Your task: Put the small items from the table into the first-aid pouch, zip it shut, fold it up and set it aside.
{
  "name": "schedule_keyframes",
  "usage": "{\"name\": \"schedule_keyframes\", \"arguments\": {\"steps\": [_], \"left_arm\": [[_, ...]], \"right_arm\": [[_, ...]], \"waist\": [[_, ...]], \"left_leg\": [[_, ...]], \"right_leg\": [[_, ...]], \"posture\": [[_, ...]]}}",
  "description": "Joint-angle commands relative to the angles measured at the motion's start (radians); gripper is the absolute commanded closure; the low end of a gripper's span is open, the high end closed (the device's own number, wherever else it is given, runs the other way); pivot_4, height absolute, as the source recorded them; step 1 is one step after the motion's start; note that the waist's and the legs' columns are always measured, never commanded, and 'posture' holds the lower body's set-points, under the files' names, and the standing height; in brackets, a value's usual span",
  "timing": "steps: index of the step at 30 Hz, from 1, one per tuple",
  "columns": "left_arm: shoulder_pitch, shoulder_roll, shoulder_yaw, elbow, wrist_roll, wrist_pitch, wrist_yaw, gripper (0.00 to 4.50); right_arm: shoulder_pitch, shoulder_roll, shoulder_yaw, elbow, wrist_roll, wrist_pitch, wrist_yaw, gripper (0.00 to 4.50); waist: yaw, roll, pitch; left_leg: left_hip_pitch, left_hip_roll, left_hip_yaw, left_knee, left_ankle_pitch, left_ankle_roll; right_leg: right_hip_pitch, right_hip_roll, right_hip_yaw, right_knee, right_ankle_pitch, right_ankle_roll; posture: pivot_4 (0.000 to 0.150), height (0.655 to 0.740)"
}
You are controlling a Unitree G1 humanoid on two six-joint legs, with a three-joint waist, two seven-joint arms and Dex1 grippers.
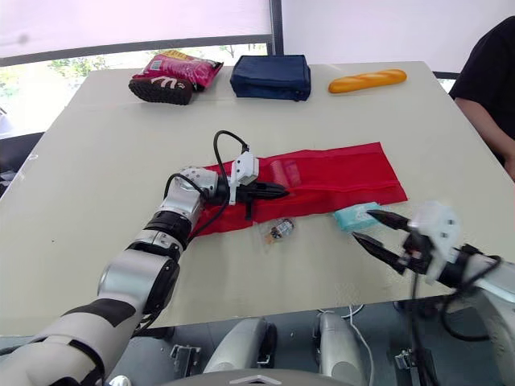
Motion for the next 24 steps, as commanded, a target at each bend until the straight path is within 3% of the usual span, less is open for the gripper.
{"name": "schedule_keyframes", "arguments": {"steps": [1,3,6,12,20,24], "left_arm": [[-0.011,0.013,0.010,0.017,0.002,-0.021,-0.012,4.50],[-0.019,0.013,0.007,0.036,0.009,-0.030,-0.013,4.50],[-0.033,0.014,0.007,0.058,0.015,-0.039,-0.014,4.50],[-0.045,0.013,0.008,0.093,0.023,-0.059,-0.014,4.50],[-0.056,0.002,0.009,0.115,0.034,-0.074,-0.016,4.50],[-0.066,0.001,0.008,0.123,0.039,-0.076,-0.011,4.50]], "right_arm": [[0.094,-0.060,-0.270,0.074,0.101,-0.081,0.196,0.36],[0.147,-0.115,-0.392,0.118,0.160,-0.045,0.275,0.04],[0.208,-0.206,-0.565,0.169,0.289,0.097,0.325,0.04],[0.258,-0.278,-0.667,0.130,0.315,0.142,0.379,0.04],[0.220,-0.320,-0.654,0.096,0.336,0.169,0.378,0.04],[0.143,-0.302,-0.477,0.057,0.274,0.099,0.308,0.04]], "waist": [[0.006,0.000,0.000],[0.010,0.000,0.000],[0.010,0.000,0.000],[0.012,0.000,0.000],[0.014,-0.001,0.000],[0.012,-0.001,0.000]], "left_leg": [[0.000,0.000,0.000,0.000,0.000,0.000],[0.001,0.000,0.001,0.000,0.000,0.001],[0.001,0.001,0.001,0.000,-0.001,0.001],[0.000,0.002,0.001,0.000,-0.001,0.001],[0.000,0.001,0.001,0.000,-0.001,0.001],[0.000,0.001,0.001,0.001,-0.001,0.001]], "right_leg": [[0.000,0.000,0.000,0.000,0.000,0.000],[0.001,0.000,0.001,-0.001,0.000,0.000],[0.001,-0.001,0.001,-0.001,0.000,0.000],[0.002,-0.006,0.001,-0.002,0.000,0.000],[0.002,-0.008,0.001,-0.002,0.000,0.000],[0.002,-0.008,0.001,-0.002,0.000,0.001]], "posture": [[0.150,0.7397],[0.150,0.7397],[0.150,0.7397],[0.150,0.7397],[0.150,0.7397],[0.150,0.7397]]}}
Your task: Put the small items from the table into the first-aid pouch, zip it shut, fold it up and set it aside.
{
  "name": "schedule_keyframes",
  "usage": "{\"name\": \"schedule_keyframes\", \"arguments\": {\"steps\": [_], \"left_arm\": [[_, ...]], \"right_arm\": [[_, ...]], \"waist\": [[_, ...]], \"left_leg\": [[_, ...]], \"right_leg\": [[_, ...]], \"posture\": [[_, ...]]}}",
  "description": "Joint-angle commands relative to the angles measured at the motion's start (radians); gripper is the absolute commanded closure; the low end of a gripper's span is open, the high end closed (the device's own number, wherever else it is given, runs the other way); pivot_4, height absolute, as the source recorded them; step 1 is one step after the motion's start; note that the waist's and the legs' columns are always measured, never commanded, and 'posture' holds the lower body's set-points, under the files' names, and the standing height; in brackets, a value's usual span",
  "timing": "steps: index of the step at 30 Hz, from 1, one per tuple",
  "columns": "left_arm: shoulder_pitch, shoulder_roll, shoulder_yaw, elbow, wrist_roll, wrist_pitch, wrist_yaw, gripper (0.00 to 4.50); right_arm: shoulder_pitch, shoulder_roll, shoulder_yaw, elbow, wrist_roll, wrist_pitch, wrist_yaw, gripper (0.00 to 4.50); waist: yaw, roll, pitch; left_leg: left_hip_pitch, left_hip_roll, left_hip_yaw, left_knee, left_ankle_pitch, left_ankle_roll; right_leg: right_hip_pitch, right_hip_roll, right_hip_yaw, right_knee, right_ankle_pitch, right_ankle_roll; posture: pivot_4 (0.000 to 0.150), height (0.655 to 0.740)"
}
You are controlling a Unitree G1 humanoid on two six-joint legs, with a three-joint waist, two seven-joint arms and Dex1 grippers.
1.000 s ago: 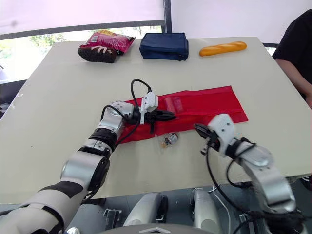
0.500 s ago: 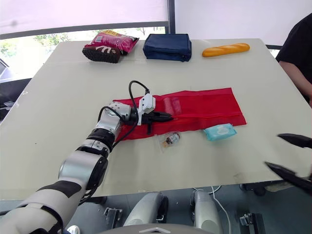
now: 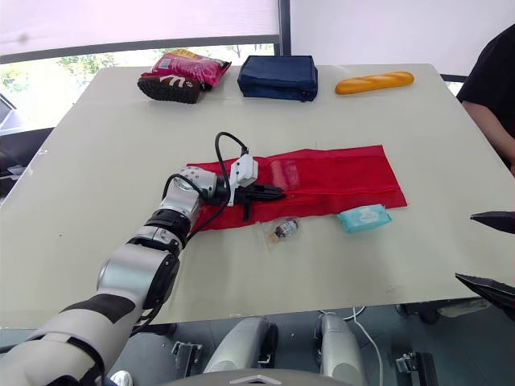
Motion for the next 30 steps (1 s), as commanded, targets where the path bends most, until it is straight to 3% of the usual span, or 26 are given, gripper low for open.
{"name": "schedule_keyframes", "arguments": {"steps": [1,7,16,23,30], "left_arm": [[-0.027,-0.002,0.008,0.006,0.009,-0.013,0.003,4.50],[-0.039,-0.008,0.007,0.003,0.018,-0.021,0.001,4.50],[-0.041,-0.021,0.016,-0.004,0.014,-0.019,0.031,4.50],[-0.031,-0.030,0.007,-0.018,0.018,-0.024,0.032,4.50],[-0.037,-0.036,0.007,-0.021,0.017,-0.019,0.037,4.50]], "right_arm": [[-0.079,0.018,0.193,-0.047,-0.086,-0.093,-0.091,0.04],[-0.320,0.093,0.649,0.011,-0.301,-0.270,-0.187,0.04],[-0.619,0.235,1.119,0.223,-0.561,-0.449,-0.191,0.04],[-0.911,0.383,1.342,0.491,-0.693,-0.530,-0.150,0.04],[-1.087,0.435,1.504,0.700,-0.822,-0.546,-0.062,0.04]], "waist": [[-0.001,0.000,0.000],[0.000,-0.001,0.000],[-0.003,-0.001,0.000],[-0.001,-0.001,0.000],[-0.004,0.000,0.000]], "left_leg": [[0.000,0.000,0.000,0.000,0.000,0.000],[-0.001,-0.001,0.000,0.001,0.000,-0.001],[-0.001,-0.003,0.000,0.002,0.003,-0.005],[-0.002,-0.005,-0.001,0.002,0.003,-0.005],[-0.002,-0.006,-0.001,0.002,0.003,-0.005]], "right_leg": [[0.000,0.000,0.000,0.000,0.000,0.000],[-0.001,0.000,0.000,0.001,0.000,0.000],[-0.002,0.000,-0.001,0.002,0.000,0.000],[-0.002,0.002,-0.003,0.003,0.001,0.001],[-0.003,0.001,-0.004,0.002,0.001,0.000]], "posture": [[0.150,0.7397],[0.150,0.7397],[0.150,0.7397],[0.150,0.7397],[0.150,0.7397]]}}
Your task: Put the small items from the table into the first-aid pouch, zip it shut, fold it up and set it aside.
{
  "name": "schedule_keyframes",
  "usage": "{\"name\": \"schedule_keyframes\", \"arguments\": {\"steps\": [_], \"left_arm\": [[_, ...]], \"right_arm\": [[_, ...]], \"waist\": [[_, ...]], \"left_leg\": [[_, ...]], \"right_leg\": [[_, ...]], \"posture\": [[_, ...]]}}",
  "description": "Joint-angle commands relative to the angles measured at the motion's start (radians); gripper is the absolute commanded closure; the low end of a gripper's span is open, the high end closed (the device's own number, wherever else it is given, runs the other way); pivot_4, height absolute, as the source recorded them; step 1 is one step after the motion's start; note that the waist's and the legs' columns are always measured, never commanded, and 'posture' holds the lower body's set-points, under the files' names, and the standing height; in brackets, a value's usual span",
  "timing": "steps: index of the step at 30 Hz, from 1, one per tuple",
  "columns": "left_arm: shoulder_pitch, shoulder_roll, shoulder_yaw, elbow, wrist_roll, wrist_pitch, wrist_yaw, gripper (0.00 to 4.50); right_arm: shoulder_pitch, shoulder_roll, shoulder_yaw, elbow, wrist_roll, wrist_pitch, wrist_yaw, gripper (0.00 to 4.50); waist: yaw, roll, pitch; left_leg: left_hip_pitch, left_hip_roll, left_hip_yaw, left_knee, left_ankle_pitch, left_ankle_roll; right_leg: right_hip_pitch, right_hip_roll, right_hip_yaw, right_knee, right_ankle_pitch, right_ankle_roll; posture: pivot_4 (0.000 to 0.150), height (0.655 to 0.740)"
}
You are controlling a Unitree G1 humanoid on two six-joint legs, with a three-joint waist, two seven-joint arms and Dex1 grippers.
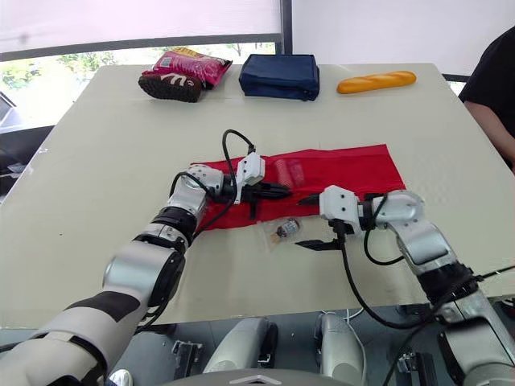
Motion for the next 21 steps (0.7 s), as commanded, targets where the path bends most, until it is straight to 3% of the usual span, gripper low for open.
{"name": "schedule_keyframes", "arguments": {"steps": [1,6,9,15,17,21], "left_arm": [[-0.016,-0.006,0.006,-0.028,0.000,-0.011,0.004,4.50],[-0.013,-0.010,0.005,-0.036,-0.001,-0.009,0.005,4.50],[-0.010,-0.011,0.006,-0.042,-0.004,-0.007,0.004,4.50],[-0.004,-0.015,0.006,-0.053,-0.007,-0.002,0.000,4.50],[-0.003,-0.017,0.005,-0.056,-0.007,0.000,0.000,4.50],[-0.001,-0.023,0.007,-0.065,-0.011,0.005,-0.003,4.50]], "right_arm": [[-0.075,0.021,0.056,0.074,-0.043,0.012,0.054,0.04],[-0.115,0.061,0.087,0.131,-0.045,0.035,0.093,0.04],[-0.117,0.083,0.071,0.141,-0.031,0.038,0.086,0.76],[-0.067,0.056,0.025,0.065,-0.001,0.077,0.067,3.54],[-0.040,0.036,0.007,0.019,0.004,0.096,0.052,3.65],[0.077,0.035,-0.116,-0.198,0.076,0.319,-0.122,3.65]], "waist": [[-0.001,0.000,0.000],[0.000,0.000,0.000],[-0.001,0.000,0.000],[0.000,0.000,0.000],[0.000,0.000,0.000],[0.000,0.000,0.000]], "left_leg": [[0.000,0.000,0.000,0.000,0.000,0.000],[0.000,0.000,0.000,0.000,0.000,0.000],[0.000,0.000,0.000,0.000,0.000,0.000],[0.000,0.000,0.000,0.000,0.000,0.000],[0.000,0.000,0.000,0.000,0.000,0.000],[-0.001,0.000,-0.001,0.000,0.000,0.000]], "right_leg": [[0.000,0.000,0.000,0.000,0.000,0.000],[-0.001,0.000,0.000,0.001,0.000,0.000],[-0.001,-0.001,0.001,0.001,0.000,0.000],[-0.001,-0.001,0.000,0.001,0.000,0.000],[-0.001,-0.001,0.001,0.001,0.000,0.000],[-0.002,-0.004,0.001,0.001,0.000,0.000]], "posture": [[0.150,0.7397],[0.150,0.7397],[0.150,0.7397],[0.150,0.7397],[0.150,0.7397],[0.150,0.7397]]}}
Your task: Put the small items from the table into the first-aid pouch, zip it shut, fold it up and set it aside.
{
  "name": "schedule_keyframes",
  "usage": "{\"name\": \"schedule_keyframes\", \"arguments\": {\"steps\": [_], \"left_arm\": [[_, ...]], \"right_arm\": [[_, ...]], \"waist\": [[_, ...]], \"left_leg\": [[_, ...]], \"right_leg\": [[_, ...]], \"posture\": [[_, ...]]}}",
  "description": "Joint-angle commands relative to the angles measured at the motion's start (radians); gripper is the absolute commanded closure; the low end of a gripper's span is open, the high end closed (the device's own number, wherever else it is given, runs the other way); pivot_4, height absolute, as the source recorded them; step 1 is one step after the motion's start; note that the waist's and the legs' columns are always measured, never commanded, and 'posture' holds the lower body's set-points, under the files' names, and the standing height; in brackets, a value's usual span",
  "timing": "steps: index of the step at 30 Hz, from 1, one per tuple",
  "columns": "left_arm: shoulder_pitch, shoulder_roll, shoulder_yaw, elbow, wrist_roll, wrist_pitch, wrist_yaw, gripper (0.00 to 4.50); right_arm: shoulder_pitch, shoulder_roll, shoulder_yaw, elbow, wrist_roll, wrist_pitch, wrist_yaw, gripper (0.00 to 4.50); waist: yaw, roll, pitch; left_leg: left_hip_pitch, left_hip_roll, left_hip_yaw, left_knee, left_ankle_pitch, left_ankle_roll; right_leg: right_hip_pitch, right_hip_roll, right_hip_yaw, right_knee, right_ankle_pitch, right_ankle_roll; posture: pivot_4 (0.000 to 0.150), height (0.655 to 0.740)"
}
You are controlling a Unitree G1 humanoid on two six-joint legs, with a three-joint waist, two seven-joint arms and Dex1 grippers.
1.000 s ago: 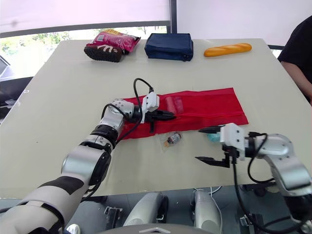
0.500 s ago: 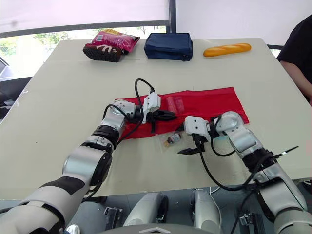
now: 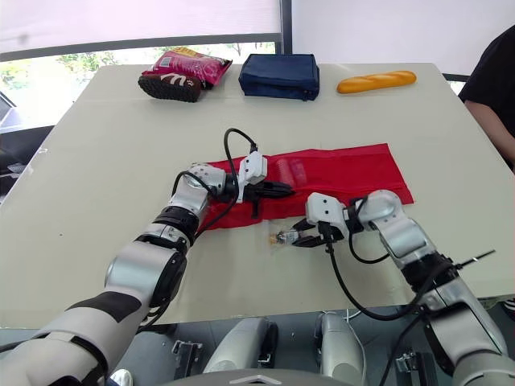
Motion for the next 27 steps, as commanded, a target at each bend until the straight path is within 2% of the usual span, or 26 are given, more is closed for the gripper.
{"name": "schedule_keyframes", "arguments": {"steps": [1,6,13,16,19,27], "left_arm": [[-0.003,-0.011,0.008,-0.042,-0.013,0.003,-0.008,4.50],[-0.001,-0.018,0.008,-0.045,-0.014,0.006,-0.010,4.50],[-0.002,-0.026,0.012,-0.064,-0.023,0.012,-0.015,4.50],[0.006,-0.034,0.013,-0.084,-0.030,0.021,-0.016,4.50],[0.032,-0.045,0.013,-0.136,-0.047,0.046,-0.023,4.50],[0.102,-0.055,-0.018,-0.257,-0.056,0.088,-0.039,4.50]], "right_arm": [[0.078,0.004,-0.128,-0.225,0.095,0.222,-0.154,3.65],[0.196,0.015,-0.202,-0.434,0.087,0.490,-0.383,3.65],[0.298,0.130,-0.286,-0.605,0.064,0.739,-0.691,3.65],[0.279,0.202,-0.274,-0.602,0.031,0.795,-0.811,3.65],[0.227,0.328,-0.292,-0.570,0.017,0.811,-0.932,3.65],[0.138,0.526,-0.312,-0.455,-0.067,0.739,-1.181,3.65]], "waist": [[0.000,0.000,0.000],[0.000,0.000,0.000],[0.001,0.000,0.000],[0.000,0.000,0.000],[-0.002,0.000,0.000],[-0.001,0.001,0.000]], "left_leg": [[0.000,0.000,0.000,0.000,0.000,0.000],[-0.001,0.000,0.000,0.000,0.000,0.000],[-0.001,0.000,0.000,0.000,0.000,0.000],[-0.001,0.000,0.000,0.000,0.000,0.000],[-0.001,0.000,0.001,0.000,0.000,0.000],[-0.001,0.000,0.001,-0.001,0.000,0.000]], "right_leg": [[0.000,-0.001,0.001,0.000,0.000,0.000],[-0.001,-0.002,0.003,0.001,0.000,0.000],[-0.001,-0.002,0.003,0.001,0.000,0.000],[-0.002,-0.001,0.003,0.001,0.000,0.000],[-0.002,0.002,0.003,0.001,0.000,0.000],[-0.002,0.003,0.003,0.002,0.000,0.000]], "posture": [[0.150,0.7397],[0.150,0.7397],[0.150,0.7397],[0.150,0.7397],[0.150,0.7397],[0.150,0.7397]]}}
